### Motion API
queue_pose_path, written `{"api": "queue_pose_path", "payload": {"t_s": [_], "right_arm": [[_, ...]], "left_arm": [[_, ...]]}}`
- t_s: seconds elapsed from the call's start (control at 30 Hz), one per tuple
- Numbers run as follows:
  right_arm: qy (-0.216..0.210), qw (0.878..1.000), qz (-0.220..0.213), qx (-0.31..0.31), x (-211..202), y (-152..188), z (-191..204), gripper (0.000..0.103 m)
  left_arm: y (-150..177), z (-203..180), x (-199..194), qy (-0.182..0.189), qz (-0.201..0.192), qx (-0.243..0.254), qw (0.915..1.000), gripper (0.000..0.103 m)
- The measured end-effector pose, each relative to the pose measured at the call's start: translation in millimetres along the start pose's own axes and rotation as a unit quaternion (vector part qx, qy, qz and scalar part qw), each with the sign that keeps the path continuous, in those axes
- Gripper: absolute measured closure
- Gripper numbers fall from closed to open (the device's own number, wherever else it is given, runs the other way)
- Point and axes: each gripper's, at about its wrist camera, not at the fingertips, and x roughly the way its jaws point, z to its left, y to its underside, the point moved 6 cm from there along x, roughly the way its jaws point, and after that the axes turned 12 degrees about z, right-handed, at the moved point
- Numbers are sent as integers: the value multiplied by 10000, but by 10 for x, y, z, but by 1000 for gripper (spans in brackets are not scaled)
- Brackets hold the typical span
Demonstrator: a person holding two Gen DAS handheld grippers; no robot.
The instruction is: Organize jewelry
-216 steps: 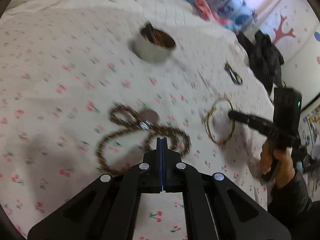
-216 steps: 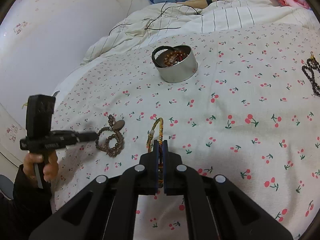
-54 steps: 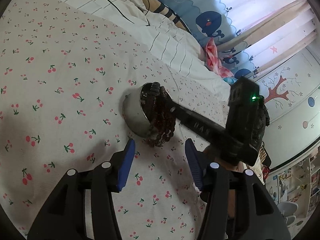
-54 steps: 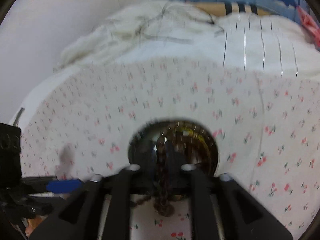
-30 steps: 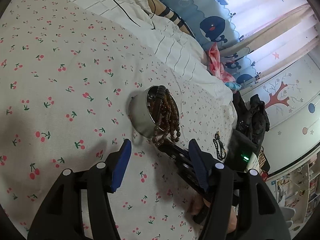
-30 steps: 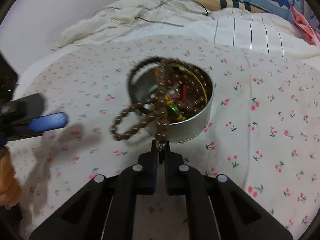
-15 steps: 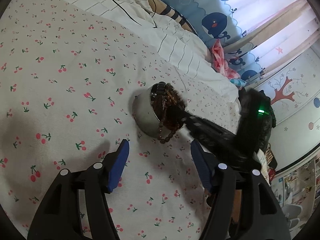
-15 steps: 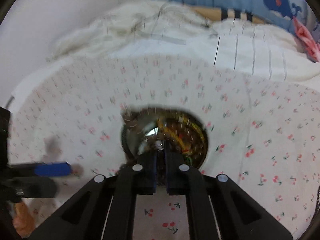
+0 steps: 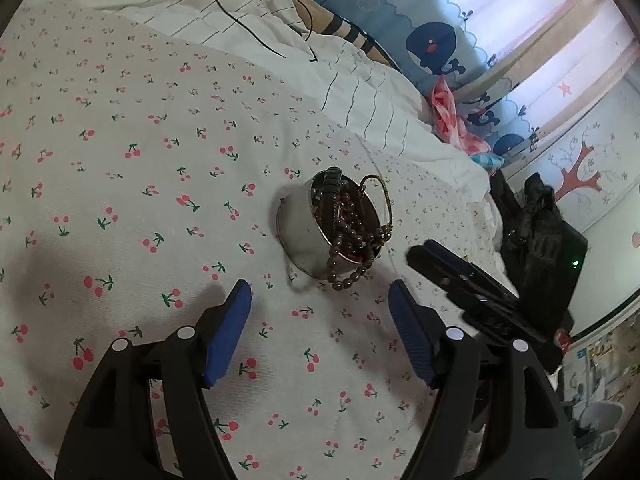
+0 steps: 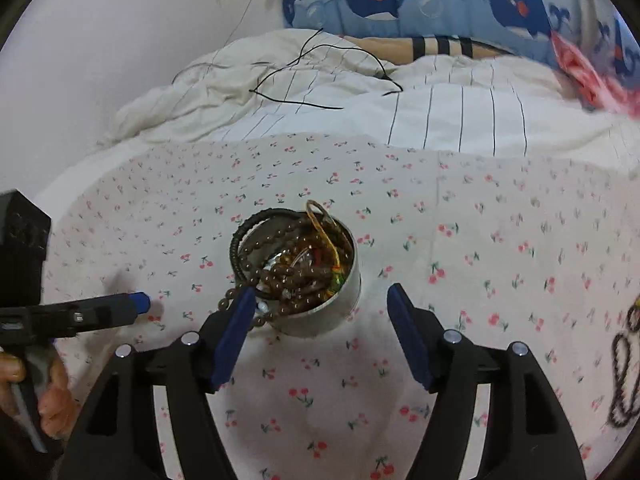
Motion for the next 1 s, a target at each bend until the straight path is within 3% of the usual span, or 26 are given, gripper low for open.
{"api": "queue_pose_path", "payload": {"t_s": [0.07,0.17,0.27,0.33,0.5,0.7,0.8,0.93,1.0], "right_arm": [[-102,9995,-94,279,-32,30,-103,37],[412,9974,-200,564,-40,28,-296,37],[-296,9938,-167,1062,3,62,-427,37],[-401,9942,-198,981,-26,100,-389,37],[18,9981,-255,568,-147,241,-173,36],[711,9974,-108,-49,-352,653,160,24],[829,9966,-17,14,-386,746,185,24],[798,9958,-110,436,-589,1012,274,23],[941,9949,-122,347,-649,1185,349,18]], "left_arm": [[0,1,11,-123,-44,44,9999,33],[-12,12,-4,-507,-208,151,9984,29],[-22,-13,-42,-795,-332,362,9956,27],[-20,-54,-49,-1027,-392,565,9923,27],[50,-170,-18,-1416,-358,911,9851,22],[222,-353,-91,-1736,-448,1152,9770,13],[352,-314,-161,-1861,-459,981,9765,11],[615,-203,-271,-2291,-379,797,9694,11],[745,-195,-280,-2387,-258,811,9674,10]]}}
